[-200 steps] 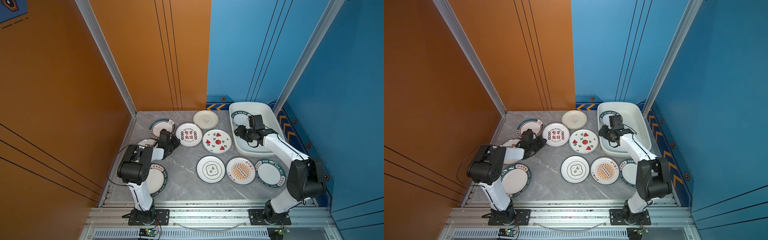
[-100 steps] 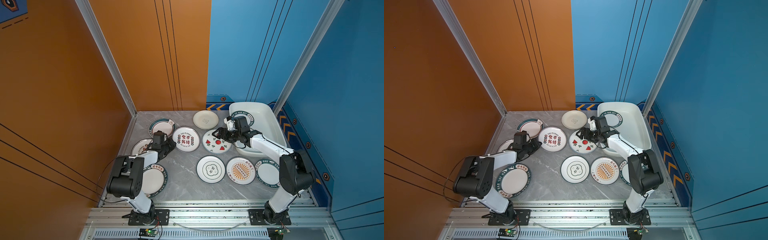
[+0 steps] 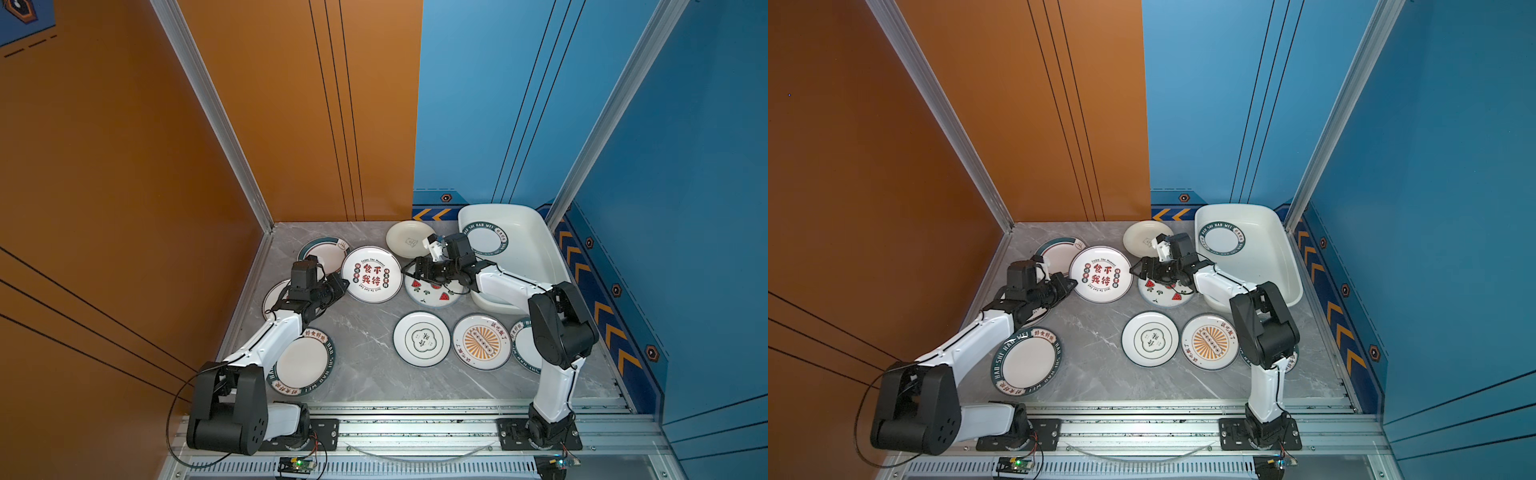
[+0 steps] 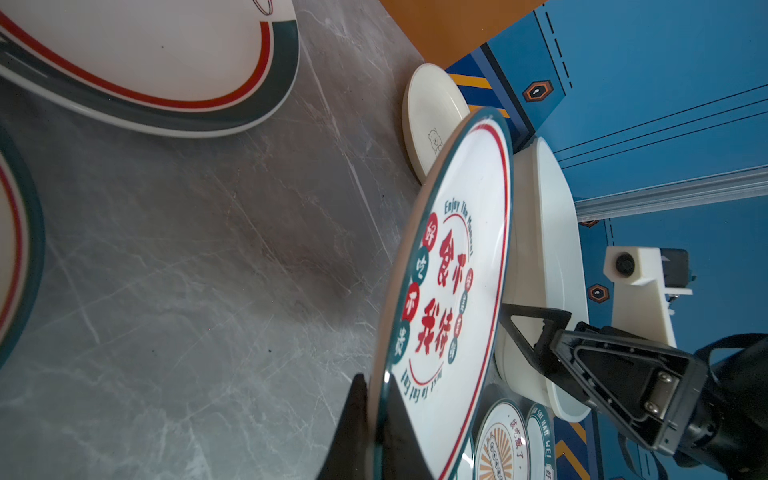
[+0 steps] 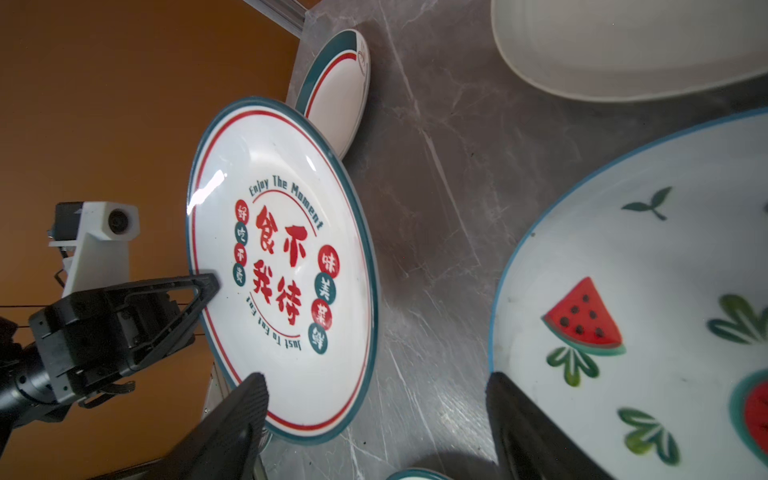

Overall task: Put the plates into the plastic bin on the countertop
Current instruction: 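Grasp the raised red-text plate edge with right gripper beside left gripper, then open left gripper while right gripper lifts the red-text plate toward the bin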

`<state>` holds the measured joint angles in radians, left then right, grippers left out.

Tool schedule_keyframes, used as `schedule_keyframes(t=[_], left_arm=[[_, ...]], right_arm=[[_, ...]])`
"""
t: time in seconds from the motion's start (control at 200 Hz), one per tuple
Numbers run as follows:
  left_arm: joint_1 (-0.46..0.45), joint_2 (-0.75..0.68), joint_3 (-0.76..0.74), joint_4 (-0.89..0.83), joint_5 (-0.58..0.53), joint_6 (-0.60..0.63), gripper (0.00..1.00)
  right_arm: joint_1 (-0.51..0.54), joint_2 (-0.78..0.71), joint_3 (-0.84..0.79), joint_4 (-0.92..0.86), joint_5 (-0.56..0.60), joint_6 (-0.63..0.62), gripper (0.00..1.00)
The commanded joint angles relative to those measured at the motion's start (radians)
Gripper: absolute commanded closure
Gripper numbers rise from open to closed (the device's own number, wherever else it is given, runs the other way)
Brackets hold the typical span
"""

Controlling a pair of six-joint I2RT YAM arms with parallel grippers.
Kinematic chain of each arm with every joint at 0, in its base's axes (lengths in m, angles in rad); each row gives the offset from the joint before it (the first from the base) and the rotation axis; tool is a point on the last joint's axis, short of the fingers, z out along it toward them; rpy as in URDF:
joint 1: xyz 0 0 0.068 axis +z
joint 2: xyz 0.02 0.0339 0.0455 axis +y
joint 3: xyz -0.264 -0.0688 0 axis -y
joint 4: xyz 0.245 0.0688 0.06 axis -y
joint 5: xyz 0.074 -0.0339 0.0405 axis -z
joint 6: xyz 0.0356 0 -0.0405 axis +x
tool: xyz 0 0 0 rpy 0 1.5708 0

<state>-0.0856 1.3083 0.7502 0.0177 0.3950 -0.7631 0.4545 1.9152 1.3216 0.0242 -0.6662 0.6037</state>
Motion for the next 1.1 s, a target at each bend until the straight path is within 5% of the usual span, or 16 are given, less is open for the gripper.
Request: schedule_keyframes(t=[0.0,0.365,0.811,0.976,1.091], left_arm=[[0.004,-0.041,0.030,0.017,0.078,-0.029,1.00],[-0.026,-0.030,0.057,0.065,0.135,-0.068,1.00],[-0.054,-0.009,0.070,0.085,0.156,-0.067,1.00],[-0.068,-0.004,0.081,0.081,0.155,-0.046,0.84],[-0.078,-0.003,0.086,0.076,0.152,-0.021,0.61]], right_arm=[[0.007,0.020,0.031,0.078,-0.071,0.034,0.17],[0.022,0.069,0.037,0.143,-0.208,0.082,0.33],[0.009,0.097,-0.007,0.401,-0.281,0.296,0.98],[-0.011,0.065,-0.006,0.358,-0.259,0.286,1.00],[-0.052,0.000,0.007,0.200,-0.206,0.202,1.00]])
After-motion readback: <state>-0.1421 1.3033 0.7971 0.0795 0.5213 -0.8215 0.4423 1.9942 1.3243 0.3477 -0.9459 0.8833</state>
